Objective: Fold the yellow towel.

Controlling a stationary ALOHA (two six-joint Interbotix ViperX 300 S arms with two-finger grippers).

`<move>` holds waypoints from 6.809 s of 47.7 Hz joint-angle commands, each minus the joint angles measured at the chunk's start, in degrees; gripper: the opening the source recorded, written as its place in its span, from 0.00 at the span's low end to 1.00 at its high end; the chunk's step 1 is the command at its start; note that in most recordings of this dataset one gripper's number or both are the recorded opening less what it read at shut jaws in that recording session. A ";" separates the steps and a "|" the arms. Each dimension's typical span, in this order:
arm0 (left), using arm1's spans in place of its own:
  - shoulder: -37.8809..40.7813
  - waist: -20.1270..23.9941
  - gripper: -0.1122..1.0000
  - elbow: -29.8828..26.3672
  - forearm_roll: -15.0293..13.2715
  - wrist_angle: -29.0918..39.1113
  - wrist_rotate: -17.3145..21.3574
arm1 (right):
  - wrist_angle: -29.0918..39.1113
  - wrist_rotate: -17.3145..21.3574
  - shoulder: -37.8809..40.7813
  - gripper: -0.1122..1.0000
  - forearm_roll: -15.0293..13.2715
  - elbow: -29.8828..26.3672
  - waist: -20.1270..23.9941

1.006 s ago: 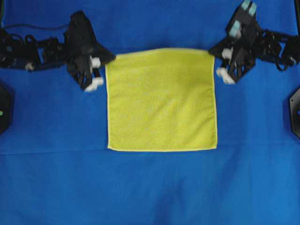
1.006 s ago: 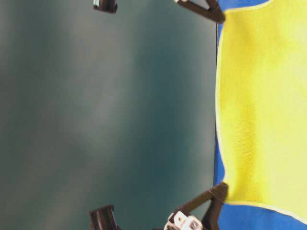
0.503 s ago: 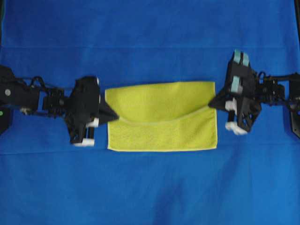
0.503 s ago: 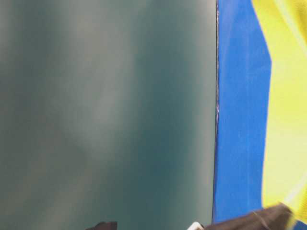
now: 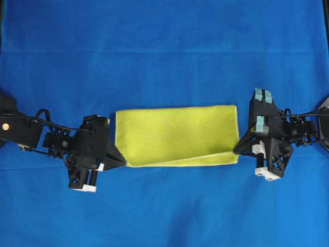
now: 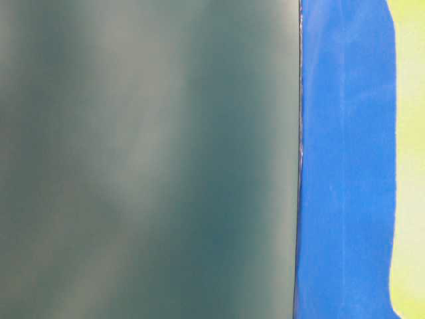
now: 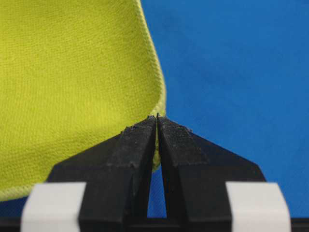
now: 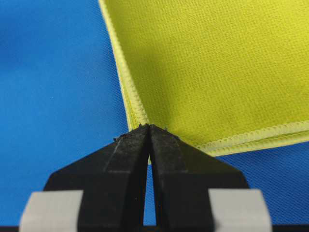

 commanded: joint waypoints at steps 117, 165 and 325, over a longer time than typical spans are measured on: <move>7.12 18.63 0.12 -2.46 0.18 11.51 1.23 | 3.78 0.35 11.69 0.13 -11.34 -5.19 -16.61; -18.28 17.67 0.12 -8.53 0.18 32.96 0.79 | 18.37 0.44 -11.87 0.13 -11.60 -10.81 -17.05; 14.15 0.79 0.14 -17.93 0.00 -4.83 1.93 | 1.41 -1.05 17.93 0.17 -20.83 -27.33 -33.22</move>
